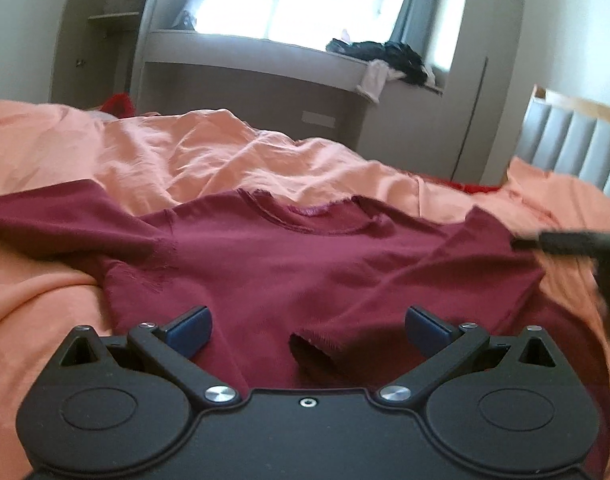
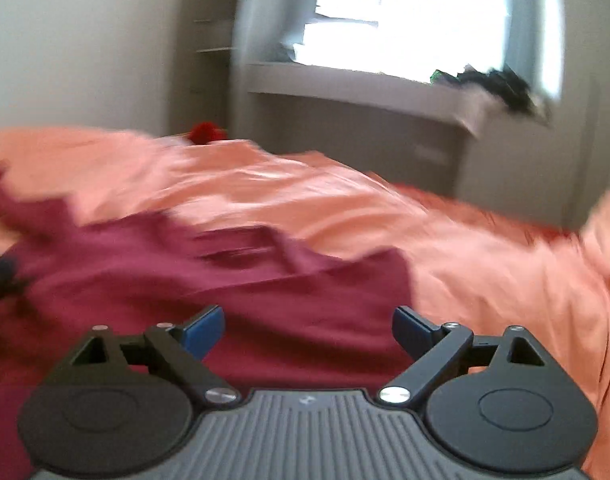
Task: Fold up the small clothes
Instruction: 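Pull the sleeve across the shirt body with the right gripper and release, then grasp the other sleeve cuff with the left gripper and lift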
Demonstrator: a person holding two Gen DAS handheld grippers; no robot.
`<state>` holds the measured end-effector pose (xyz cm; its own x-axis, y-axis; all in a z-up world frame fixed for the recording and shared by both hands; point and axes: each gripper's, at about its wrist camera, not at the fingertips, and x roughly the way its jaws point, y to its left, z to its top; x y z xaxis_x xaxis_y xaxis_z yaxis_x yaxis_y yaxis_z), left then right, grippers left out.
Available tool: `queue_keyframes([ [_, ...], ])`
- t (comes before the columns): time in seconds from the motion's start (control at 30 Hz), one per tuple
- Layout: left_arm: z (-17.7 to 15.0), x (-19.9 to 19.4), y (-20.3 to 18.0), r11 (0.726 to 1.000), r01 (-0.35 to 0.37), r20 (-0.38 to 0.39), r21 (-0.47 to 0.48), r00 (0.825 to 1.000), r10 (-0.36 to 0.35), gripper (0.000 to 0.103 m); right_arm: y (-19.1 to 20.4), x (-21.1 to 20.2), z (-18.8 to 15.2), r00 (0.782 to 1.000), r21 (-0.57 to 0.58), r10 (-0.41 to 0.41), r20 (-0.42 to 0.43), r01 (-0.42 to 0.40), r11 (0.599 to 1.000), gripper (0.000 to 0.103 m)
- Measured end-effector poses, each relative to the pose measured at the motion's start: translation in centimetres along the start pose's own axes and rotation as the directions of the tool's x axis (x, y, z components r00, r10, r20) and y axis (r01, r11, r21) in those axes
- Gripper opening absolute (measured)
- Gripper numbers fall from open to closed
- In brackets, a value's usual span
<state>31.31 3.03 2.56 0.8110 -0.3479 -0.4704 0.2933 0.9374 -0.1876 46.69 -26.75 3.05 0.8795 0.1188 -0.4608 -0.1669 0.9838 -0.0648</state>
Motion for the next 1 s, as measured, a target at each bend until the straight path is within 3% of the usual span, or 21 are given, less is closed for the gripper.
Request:
queue_keyframes([
  [0.07, -0.1, 0.2, -0.2, 1.0, -0.005, -0.006, 0.022, 1.0, 0.005, 0.103, -4.1, 1.7, 0.5, 1.0, 0.118, -0.02, 0.003, 0.02, 0.993, 0.094],
  [0.17, -0.2, 0.7, -0.4, 0.999, -0.004, -0.022, 0.046, 1.0, 0.005, 0.103, -8.5, 3.5, 0.2, 1.0, 0.242, 0.021, -0.023, -0.015, 0.97, 0.09],
  [0.2, -0.2, 0.8, -0.5, 0.999, -0.004, -0.027, 0.052, 1.0, 0.005, 0.103, -9.3, 4.2, 0.0, 0.999, 0.266, 0.032, -0.03, -0.023, 0.964, 0.082],
  [0.27, -0.2, 0.9, -0.7, 0.998, -0.002, -0.039, 0.066, 0.999, 0.005, 0.103, -10.4, 6.0, 0.1, 0.999, 0.307, 0.037, -0.031, -0.026, 0.951, 0.056],
  [0.3, -0.2, 1.0, -0.7, 0.997, -0.002, -0.044, 0.073, 0.999, 0.005, 0.103, -10.6, 6.8, -0.6, 0.999, 0.321, 0.037, -0.027, -0.027, 0.947, 0.023],
  [0.33, -0.3, 1.1, -0.8, 0.996, -0.003, -0.054, 0.086, 0.999, 0.008, 0.103, -11.0, 6.9, -0.6, 0.999, 0.333, 0.038, -0.024, -0.028, 0.943, 0.012],
  [0.4, -0.4, 1.4, -1.1, 0.994, -0.007, -0.071, 0.114, 0.997, 0.015, 0.103, -11.0, 6.9, -0.6, 1.0, 0.317, 0.008, 0.005, -0.01, 0.948, 0.008],
  [0.47, -0.7, 1.6, -1.5, 0.989, -0.013, -0.075, 0.144, 0.997, 0.024, 0.103, -11.1, 6.9, -0.5, 0.999, 0.293, -0.033, 0.036, 0.021, 0.956, 0.008],
  [0.57, -0.8, 1.7, -1.7, 0.986, -0.02, -0.069, 0.163, 0.997, 0.031, 0.103, -11.6, 8.3, -1.5, 0.999, 0.316, -0.041, -0.015, 0.044, 0.948, 0.008],
  [0.67, -0.8, 1.7, -1.6, 0.988, -0.018, -0.072, 0.154, 0.997, 0.029, 0.103, -11.4, 8.2, -2.1, 0.999, 0.318, -0.049, -0.012, 0.05, 0.947, 0.009],
  [0.83, -0.7, 1.4, -1.5, 0.989, -0.009, -0.069, 0.144, 0.997, 0.019, 0.103, -11.1, 5.6, -1.8, 0.994, 0.262, -0.104, 0.009, 0.098, 0.96, 0.064],
  [1.0, -0.7, 0.7, -0.9, 0.995, 0.015, -0.042, 0.1, 0.999, -0.011, 0.103, -9.0, 1.6, -3.3, 0.991, 0.116, -0.133, 0.001, 0.132, 0.984, 0.085],
])
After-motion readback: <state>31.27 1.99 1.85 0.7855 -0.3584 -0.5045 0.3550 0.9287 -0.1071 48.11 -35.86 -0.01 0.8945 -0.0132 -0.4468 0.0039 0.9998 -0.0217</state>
